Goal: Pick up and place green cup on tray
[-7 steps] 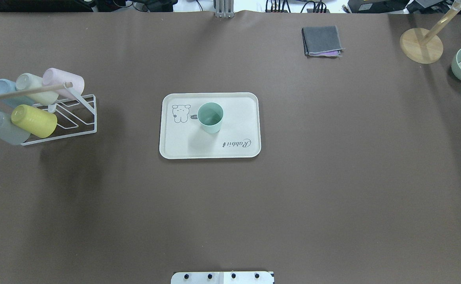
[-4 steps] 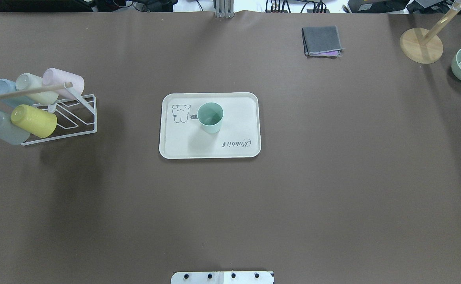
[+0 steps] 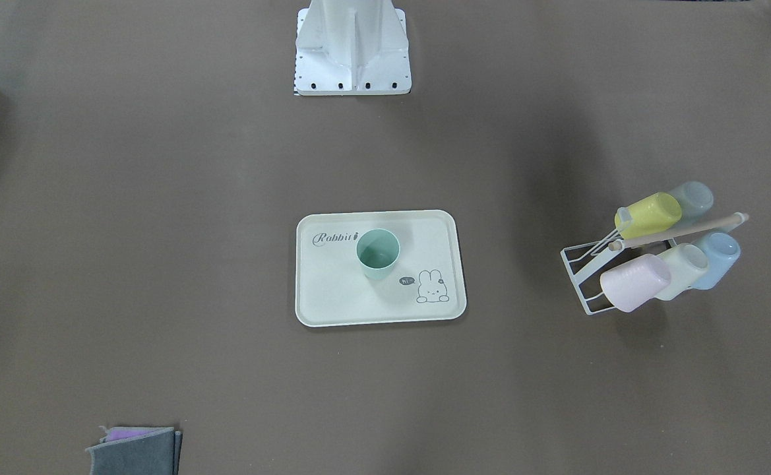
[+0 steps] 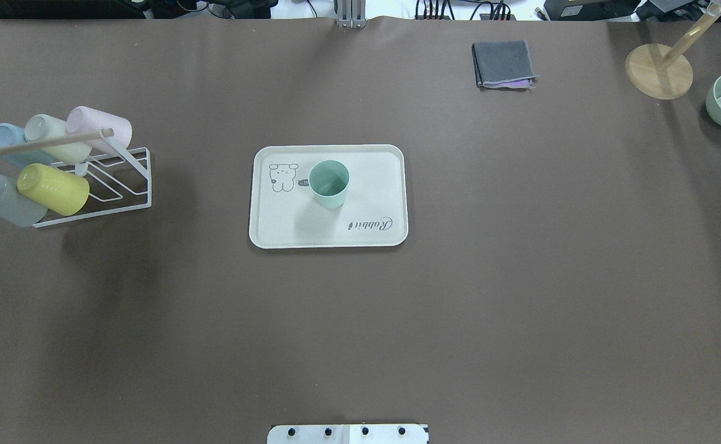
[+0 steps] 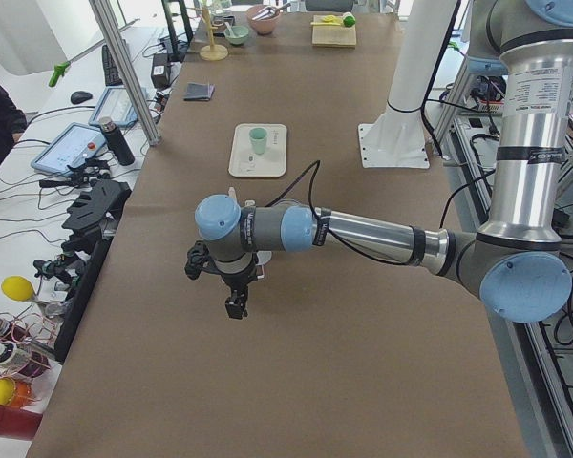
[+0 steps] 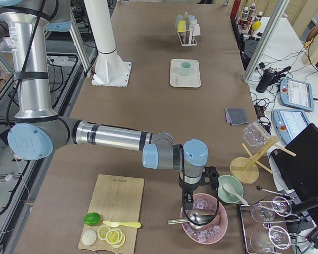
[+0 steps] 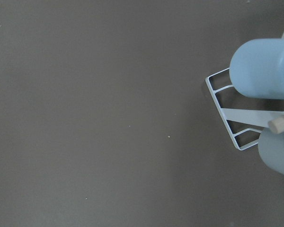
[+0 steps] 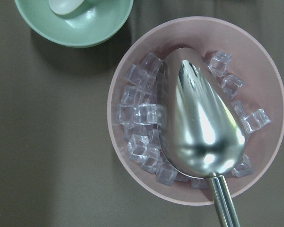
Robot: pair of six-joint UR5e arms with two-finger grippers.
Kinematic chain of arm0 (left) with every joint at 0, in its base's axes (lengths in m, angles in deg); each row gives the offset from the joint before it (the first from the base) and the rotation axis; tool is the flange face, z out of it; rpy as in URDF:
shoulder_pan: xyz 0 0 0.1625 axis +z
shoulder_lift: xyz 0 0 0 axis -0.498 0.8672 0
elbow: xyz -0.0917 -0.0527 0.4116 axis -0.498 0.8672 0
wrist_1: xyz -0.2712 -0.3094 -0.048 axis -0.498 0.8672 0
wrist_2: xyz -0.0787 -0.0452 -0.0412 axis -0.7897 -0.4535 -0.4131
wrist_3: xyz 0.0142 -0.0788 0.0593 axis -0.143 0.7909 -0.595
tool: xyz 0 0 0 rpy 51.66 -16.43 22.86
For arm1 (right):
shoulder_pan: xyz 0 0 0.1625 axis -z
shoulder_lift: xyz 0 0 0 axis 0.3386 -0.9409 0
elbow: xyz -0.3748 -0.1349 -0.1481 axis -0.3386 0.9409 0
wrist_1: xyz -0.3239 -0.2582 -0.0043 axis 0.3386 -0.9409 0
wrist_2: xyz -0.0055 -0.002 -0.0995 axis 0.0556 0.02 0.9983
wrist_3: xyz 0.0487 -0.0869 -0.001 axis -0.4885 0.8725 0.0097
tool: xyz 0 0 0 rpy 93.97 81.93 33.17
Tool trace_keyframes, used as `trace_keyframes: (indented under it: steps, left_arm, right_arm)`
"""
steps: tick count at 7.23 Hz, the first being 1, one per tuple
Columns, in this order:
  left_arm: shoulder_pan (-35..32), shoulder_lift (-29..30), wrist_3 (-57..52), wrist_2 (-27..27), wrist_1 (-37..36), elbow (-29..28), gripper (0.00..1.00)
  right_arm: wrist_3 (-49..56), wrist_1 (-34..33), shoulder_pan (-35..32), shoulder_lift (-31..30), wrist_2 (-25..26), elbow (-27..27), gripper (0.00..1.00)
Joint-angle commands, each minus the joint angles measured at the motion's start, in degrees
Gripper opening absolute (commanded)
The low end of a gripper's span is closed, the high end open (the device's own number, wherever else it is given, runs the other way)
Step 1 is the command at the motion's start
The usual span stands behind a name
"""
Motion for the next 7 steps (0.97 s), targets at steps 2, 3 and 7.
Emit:
trace_keyframes:
  steps: [2,3,7]
  left_arm:
    - [-0.9,-0.4,-0.6,5.3,-0.4,-1.6,0.99]
    - [-0.8,-1.0,-0.6,5.2,-0.2,-2.9,0.99]
    - [-0.7,-0.5,-0.6,5.2,0.1,-5.2,0.98]
  right_arm:
    - [0.0,0.0,0.0,0.0,0.0,0.1,1.00]
    - [0.0,0.0,0.0,0.0,0.0,0.1,1.00]
    - [0.0,0.0,0.0,0.0,0.0,0.3,1.00]
